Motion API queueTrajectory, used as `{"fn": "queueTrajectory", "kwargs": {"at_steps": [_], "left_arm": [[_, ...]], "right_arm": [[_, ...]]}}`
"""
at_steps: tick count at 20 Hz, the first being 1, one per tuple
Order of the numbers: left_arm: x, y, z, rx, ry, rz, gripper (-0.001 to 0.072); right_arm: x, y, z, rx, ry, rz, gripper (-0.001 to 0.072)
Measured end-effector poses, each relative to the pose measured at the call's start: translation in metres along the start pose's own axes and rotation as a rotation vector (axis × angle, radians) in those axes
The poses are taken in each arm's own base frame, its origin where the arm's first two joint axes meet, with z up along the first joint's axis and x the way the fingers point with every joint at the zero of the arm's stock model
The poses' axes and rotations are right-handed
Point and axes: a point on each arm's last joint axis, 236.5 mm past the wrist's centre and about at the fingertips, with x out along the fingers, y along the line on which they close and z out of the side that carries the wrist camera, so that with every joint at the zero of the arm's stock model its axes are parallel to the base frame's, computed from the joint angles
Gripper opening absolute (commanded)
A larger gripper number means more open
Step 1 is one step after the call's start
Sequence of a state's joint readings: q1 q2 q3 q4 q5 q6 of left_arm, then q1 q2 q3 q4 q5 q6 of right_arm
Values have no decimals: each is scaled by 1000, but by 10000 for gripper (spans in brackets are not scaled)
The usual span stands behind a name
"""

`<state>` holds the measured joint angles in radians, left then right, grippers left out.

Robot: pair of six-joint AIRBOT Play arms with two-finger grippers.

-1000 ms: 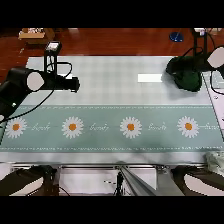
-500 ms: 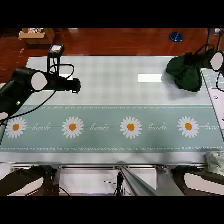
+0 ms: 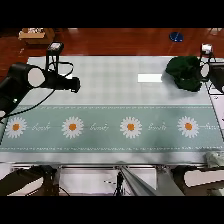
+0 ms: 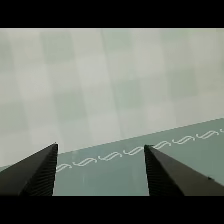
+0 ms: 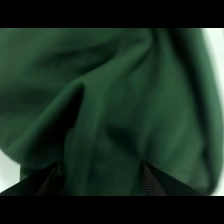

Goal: Fold the shirts.

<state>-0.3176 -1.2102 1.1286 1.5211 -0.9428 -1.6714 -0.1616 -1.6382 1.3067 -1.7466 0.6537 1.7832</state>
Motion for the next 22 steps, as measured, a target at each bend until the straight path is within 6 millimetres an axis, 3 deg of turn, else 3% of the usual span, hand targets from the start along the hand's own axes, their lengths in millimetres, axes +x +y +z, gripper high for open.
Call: {"fn": "queueTrajectory", "kwargs": {"at_steps": [2, 4, 6, 9, 12, 15, 17, 19, 20, 22], "left_arm": [[-1, -1, 2, 0, -4, -2, 641], [-2, -1, 2, -1, -1, -3, 641], [-4, -1, 4, -1, -5, -4, 641], [-22, -5, 24, 2, -47, -10, 641], [-69, -12, 61, 10, -138, -23, 641], [-147, -21, 101, 35, -288, -42, 640], [-208, -26, 119, 49, -409, -55, 641], [-271, -29, 125, 61, -532, -68, 641], [-297, -30, 123, 66, -581, -72, 640], [-341, -31, 113, 73, -659, -80, 640]], "right_arm": [[13, 2, -7, 11, 16, 8, 31], [18, 4, -8, 26, 16, 16, 27], [9, 6, 2, 34, -17, 26, 27], [-44, 6, 48, 33, -170, 45, 27], [-144, 9, 104, 16, -404, 76, 26], [-281, 22, 140, -6, -682, 135, 26], [-371, 30, 143, -19, -851, 187, 26], [-452, 34, 132, -25, -996, 245, 26], [-487, 35, 123, -24, -1059, 278, 26], [-538, 35, 104, -11, -1138, 346, 26]]}}
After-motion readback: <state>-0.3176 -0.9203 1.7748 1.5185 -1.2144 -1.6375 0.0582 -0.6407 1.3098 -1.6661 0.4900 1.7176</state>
